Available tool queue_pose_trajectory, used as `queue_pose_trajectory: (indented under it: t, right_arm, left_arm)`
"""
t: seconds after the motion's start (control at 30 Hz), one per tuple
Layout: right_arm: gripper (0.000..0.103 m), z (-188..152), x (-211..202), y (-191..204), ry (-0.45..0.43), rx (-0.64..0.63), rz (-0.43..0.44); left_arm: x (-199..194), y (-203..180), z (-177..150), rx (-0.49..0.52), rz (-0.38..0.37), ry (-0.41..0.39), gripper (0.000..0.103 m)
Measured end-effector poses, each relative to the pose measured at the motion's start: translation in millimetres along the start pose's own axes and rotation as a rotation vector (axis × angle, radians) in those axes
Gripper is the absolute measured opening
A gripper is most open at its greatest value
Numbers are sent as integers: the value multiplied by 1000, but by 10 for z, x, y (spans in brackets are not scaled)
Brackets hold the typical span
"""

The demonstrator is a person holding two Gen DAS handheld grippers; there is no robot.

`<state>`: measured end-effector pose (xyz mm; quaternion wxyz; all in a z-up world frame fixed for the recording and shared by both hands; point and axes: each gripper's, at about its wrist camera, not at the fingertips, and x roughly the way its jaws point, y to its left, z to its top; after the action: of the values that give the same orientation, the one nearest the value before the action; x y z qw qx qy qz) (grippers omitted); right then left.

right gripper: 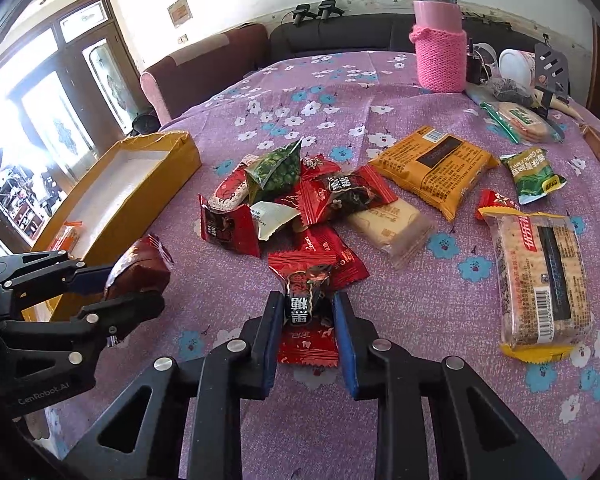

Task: Organize snacks
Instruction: 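Grasp the dark-red candy with the left gripper while right grasps a red candy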

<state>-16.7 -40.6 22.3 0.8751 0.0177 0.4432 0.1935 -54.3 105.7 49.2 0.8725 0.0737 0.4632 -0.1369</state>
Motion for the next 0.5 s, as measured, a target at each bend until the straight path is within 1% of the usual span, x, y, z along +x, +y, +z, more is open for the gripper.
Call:
queue_pose_trajectory:
  t: [0.17, 0.27, 0.4, 0.5]
  right_arm:
    - [26, -76, -308, 49, -39, 22, 4]
    - [26, -89, -519, 144, -50, 6, -25]
    - [26, -31, -824, 316, -87, -10, -27]
    - [26, 109, -923, 532, -94, -14, 18]
  left_arm:
    - [-312, 147, -56, -37, -16, -57, 29]
    - [-523, 306, -80, -40, -22, -113, 29]
    - [-678, 723, -76, -109, -16, -141, 29]
    - [-769, 1045, -92, -153, 37, -166, 29]
